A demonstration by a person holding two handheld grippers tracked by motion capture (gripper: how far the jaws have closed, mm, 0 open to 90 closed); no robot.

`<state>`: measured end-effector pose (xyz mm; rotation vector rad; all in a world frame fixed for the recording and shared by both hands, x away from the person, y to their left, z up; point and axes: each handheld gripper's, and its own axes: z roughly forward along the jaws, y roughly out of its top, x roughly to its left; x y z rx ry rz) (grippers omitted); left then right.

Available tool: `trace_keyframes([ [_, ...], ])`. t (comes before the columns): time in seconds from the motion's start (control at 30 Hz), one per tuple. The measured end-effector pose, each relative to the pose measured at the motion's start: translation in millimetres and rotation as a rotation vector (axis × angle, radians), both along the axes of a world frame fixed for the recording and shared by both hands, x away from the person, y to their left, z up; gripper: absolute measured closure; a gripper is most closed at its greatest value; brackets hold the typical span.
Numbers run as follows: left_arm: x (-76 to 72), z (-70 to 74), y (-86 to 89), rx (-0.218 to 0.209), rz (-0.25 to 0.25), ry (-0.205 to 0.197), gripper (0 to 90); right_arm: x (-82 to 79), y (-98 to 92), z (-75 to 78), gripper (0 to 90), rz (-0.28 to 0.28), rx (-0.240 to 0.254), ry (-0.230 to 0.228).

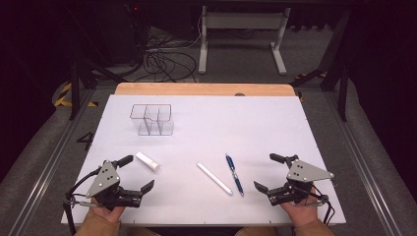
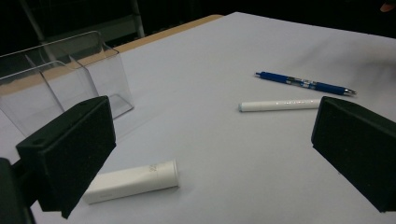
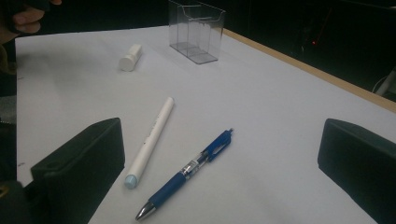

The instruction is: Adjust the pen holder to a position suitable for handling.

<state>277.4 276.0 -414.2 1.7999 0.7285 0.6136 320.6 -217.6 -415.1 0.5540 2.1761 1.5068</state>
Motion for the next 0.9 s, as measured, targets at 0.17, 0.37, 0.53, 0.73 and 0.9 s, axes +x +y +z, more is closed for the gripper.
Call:
trace_keyframes([
  [0.17, -0.5, 0.1, -0.5, 0.003, 0.001, -0.001, 0.5, 0.3, -0.1, -0.8, 1.2, 0.001, 0.002, 0.005],
  [0.37, -1.0, 0.5, -0.9, 0.002, 0.001, -0.002, 0.4, -0.1, 0.8, -1.2, 1.3, 0.006, 0.002, 0.005],
  [0.53, -1.3, 1.9, -1.7, 0.018, -0.005, -0.009, 0.4, 0.0, 1.5, -1.7, 1.2, 0.012, -0.001, 0.007],
  [0.73, -2.0, 3.5, 0.0, 0.008, -0.014, -0.005, 2.0, 0.8, 2.4, -2.8, 1.3, 0.011, -0.001, 0.013],
  [0.9, -0.3, 3.6, 0.3, 0.018, -0.021, 0.009, 3.2, 1.6, 3.2, -3.8, 1.3, 0.013, -0.003, 0.016],
])
